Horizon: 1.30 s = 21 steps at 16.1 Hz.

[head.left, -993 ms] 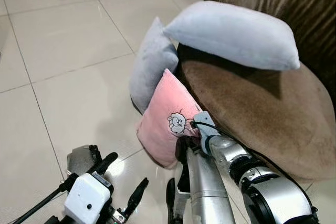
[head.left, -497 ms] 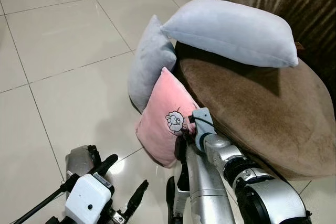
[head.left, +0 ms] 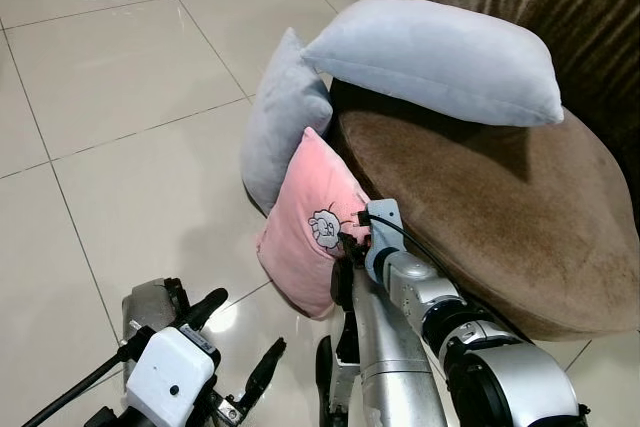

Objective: Move the pillow to the sofa from floor

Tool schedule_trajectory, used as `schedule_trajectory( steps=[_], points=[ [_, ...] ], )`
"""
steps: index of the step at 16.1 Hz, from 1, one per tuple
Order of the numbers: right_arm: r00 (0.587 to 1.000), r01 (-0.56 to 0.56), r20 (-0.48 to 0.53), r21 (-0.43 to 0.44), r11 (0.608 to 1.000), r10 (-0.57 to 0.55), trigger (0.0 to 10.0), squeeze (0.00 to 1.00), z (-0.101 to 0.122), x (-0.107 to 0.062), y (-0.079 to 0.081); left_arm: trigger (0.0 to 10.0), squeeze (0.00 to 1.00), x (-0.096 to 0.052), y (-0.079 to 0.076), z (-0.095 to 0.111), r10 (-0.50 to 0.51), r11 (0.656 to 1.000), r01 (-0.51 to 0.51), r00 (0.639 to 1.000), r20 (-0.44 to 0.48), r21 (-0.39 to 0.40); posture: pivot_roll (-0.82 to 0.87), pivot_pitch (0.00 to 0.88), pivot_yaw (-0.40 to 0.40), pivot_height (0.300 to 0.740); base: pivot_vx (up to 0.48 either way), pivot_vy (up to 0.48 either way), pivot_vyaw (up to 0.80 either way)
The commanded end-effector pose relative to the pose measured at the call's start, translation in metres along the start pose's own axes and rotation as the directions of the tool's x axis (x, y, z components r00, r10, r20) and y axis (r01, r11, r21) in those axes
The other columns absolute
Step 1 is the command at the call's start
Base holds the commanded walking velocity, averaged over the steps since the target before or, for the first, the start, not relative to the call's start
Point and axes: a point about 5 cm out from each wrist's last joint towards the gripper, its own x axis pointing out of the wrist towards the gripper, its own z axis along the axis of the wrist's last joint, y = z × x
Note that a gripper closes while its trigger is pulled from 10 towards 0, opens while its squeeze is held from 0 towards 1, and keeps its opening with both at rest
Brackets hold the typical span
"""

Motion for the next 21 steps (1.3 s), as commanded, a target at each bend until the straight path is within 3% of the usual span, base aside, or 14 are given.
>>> schedule_trajectory(
  steps=[1,10,12,14,15,19,21],
  points=[
    [1.0,-0.018,0.009,0.012,1.0,0.018,0.0,0.0,0.001,0.0,0.002,10.0,0.0,0.0,-0.003,-0.002,-0.013,1.0,0.013,1.0,-0.005,-0.013,0.01,0.219,-0.208,0.487,0.0,0.0,0.0],
    [0.999,-0.052,0.006,-0.002,0.999,0.052,0.0,0.0,0.002,0.001,0.007,10.0,0.0,-0.002,-0.002,-0.011,0.035,0.999,-0.036,0.999,-0.03,-0.033,0.02,0.185,-0.211,0.487,0.0,0.0,0.0],
    [0.998,-0.057,0.007,-0.004,0.998,0.057,0.0,0.0,0.003,0.001,0.008,10.0,0.0,-0.002,0.0,-0.018,0.082,0.995,-0.085,0.995,-0.051,-0.055,0.02,0.176,-0.212,0.487,0.0,0.0,0.0],
    [0.998,-0.063,0.012,-0.007,0.998,0.063,0.0,0.0,0.005,0.001,0.008,10.0,0.0,-0.005,0.006,-0.04,0.202,0.975,-0.213,0.969,-0.146,-0.063,0.03,0.157,-0.212,0.487,0.0,0.0,0.0],
    [0.998,-0.061,0.017,-0.004,0.998,0.061,0.0,0.0,0.007,0.002,0.007,10.0,0.0,-0.008,0.009,-0.059,0.269,0.953,-0.292,0.937,-0.221,-0.08,0.03,0.132,-0.211,0.487,0.0,0.0,0.0],
    [0.996,-0.077,0.035,0.025,0.997,0.076,0.0,0.0,0.009,0.001,0.009,10.0,0.0,-0.002,0.019,-0.076,0.317,0.935,-0.344,0.918,-0.239,-0.081,0.05,0.064,-0.206,0.487,0.0,0.0,0.0],
    [0.993,-0.104,0.056,0.04,0.994,0.102,0.0,0.0,0.011,0.001,0.011,10.0,0.0,0.004,0.027,-0.074,0.348,0.927,-0.369,0.913,-0.211,-0.068,0.06,0.035,-0.204,0.487,0.0,0.0,0.0]
  ],
)
